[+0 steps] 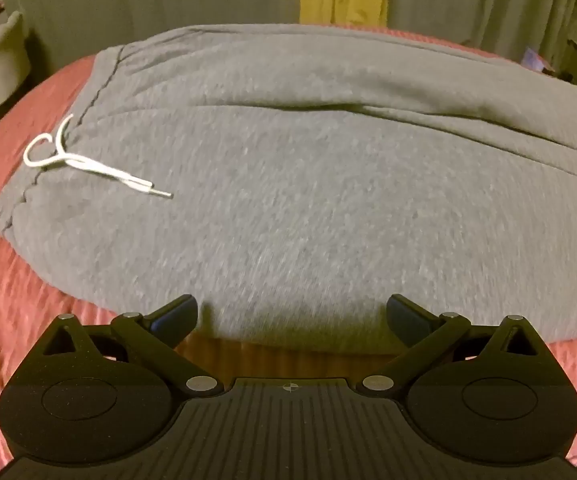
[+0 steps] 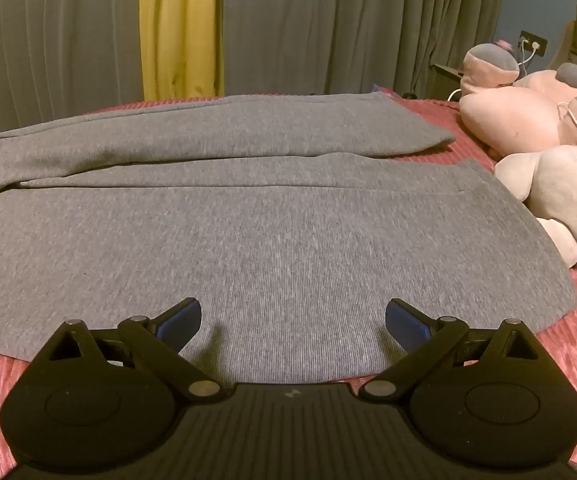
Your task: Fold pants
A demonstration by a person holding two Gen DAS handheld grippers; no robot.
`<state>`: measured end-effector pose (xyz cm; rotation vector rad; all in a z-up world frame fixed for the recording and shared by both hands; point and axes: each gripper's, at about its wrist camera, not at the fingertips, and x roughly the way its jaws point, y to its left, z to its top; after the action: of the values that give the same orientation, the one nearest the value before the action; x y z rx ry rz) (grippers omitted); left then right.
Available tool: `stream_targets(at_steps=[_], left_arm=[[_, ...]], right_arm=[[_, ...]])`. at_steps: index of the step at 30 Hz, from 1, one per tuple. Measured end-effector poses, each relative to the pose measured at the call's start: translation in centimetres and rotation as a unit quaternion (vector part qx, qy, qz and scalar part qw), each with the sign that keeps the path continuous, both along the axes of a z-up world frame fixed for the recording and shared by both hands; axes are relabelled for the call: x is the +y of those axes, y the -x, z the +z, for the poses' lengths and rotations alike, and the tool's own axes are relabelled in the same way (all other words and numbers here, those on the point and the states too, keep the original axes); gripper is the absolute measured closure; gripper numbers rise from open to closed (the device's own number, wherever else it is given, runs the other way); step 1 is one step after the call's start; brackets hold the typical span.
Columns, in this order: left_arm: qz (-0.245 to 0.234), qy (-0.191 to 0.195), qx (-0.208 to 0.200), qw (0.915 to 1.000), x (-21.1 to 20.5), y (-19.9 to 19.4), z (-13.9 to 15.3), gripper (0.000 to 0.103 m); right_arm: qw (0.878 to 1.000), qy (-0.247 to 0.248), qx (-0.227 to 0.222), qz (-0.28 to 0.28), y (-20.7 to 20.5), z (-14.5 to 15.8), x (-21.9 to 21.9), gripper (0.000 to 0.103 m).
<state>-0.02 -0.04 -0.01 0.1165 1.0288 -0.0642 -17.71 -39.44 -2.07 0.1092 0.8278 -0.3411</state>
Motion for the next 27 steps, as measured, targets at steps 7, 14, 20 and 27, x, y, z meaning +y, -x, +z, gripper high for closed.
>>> stream_targets(at_steps=[7, 14, 20, 27], left_arm=[[-0.002, 0.012, 0.001, 0.9999, 0.15, 0.20, -0.27, 0.000], [0.003, 0.008, 0.009, 0.9999, 0.31, -0.18, -0.32, 0.000], [0.003, 0.007, 0.010, 0.9999, 0.19, -0.14, -0.35, 0.000], [0.003, 0.008, 0.010, 0.9999, 0.23, -0.21, -0.35, 0.000]], right_arm=[[1.000, 0.001, -0.002, 0.000, 0.02, 0.05, 0.05, 0.004], [1.000, 0.001, -0.001, 0.001, 0.08, -0.08, -0.06, 0.004], [1.000, 0.001, 0.000, 0.000, 0.04, -0.06, -0.04, 0.004], [1.000, 0.002, 0.000, 0.000, 0.09, -0.08, -0.02, 0.004]])
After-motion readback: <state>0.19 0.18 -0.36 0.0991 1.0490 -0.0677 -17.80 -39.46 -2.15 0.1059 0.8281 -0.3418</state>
